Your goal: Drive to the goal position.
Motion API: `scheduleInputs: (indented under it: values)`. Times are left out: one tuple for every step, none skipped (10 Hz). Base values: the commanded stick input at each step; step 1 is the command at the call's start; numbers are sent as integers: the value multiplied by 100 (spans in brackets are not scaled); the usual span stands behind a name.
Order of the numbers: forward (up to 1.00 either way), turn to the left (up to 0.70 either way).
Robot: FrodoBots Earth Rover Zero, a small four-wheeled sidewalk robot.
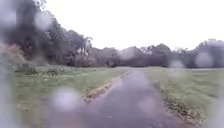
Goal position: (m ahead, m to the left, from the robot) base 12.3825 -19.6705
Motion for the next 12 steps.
scheduleInputs:
  values:
    - [85, 0]
    - [85, 0]
    - [85, 0]
    - [85, 0]
    - [85, 0]
    - [85, 0]
    - [85, -16]
    - [85, -22]
    - [85, -6]
    - [85, 0]
    - [85, 0]
    - [85, 0]
